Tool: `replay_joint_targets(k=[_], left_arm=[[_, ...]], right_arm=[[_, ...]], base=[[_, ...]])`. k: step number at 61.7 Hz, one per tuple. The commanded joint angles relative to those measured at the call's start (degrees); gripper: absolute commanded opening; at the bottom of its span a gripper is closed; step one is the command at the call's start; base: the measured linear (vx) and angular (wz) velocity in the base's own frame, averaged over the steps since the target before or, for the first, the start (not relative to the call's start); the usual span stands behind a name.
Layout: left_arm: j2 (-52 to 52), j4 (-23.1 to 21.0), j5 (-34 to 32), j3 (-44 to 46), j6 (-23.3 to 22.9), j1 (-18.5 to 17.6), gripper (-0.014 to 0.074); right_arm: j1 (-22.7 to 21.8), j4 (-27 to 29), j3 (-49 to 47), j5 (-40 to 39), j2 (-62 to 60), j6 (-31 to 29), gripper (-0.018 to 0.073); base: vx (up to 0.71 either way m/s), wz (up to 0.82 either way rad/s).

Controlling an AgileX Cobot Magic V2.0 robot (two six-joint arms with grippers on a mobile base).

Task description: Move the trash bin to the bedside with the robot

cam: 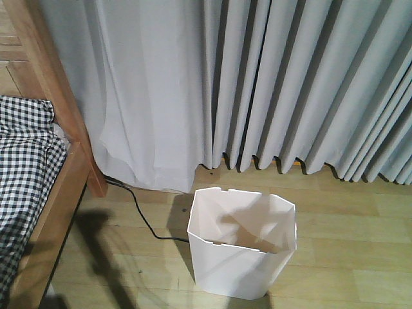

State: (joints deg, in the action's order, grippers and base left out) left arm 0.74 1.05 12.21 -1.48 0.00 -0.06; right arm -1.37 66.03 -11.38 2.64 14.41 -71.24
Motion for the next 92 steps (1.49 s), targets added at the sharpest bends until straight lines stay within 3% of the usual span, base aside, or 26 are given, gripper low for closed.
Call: replay_joint_targets(k=[1,8,20,26,53,92], left_arm=[[0.7,-0.2,-4.0,-1.1,0.0,-0.1,-0.0006],[0.7,-0.2,-4.0,-1.1,0.0,-0.1,-0.0006],[0.7,-0.2,-4.0,-1.1,0.0,-0.1,-0.0006],[0.7,-0.2,-4.0,-1.1,0.0,-0.1,-0.0006],[0.7,-0.2,-4.0,-1.1,0.0,-0.1,-0.0006],[0.7,-0.2,-4.0,-1.1,0.0,-0.1,-0.0006]], right_arm=[[-0.8,-6.5,-0.2,-1.9,-1.0,5.5,-0.0009],[-3.5,-22.5,2.2,-1.8,-5.0,24.1,-0.0009],[-4.1,-56.6,8.2,-1.7,-12.0,59.9,-0.0009],[-3.7,-63.3,11.2,-2.0,-13.8,68.2,-0.0009],[-3.6,-64.7,13.4,0.4,-15.8,70.5,-0.0009],[-3.6,-72.3,13.4,-0.7,-15.8,76.5,-0.0009]], base=[[0.0,0.0],[0.0,0.0],[0.0,0.0],[0.0,0.0],[0.0,0.0],[0.0,0.0]])
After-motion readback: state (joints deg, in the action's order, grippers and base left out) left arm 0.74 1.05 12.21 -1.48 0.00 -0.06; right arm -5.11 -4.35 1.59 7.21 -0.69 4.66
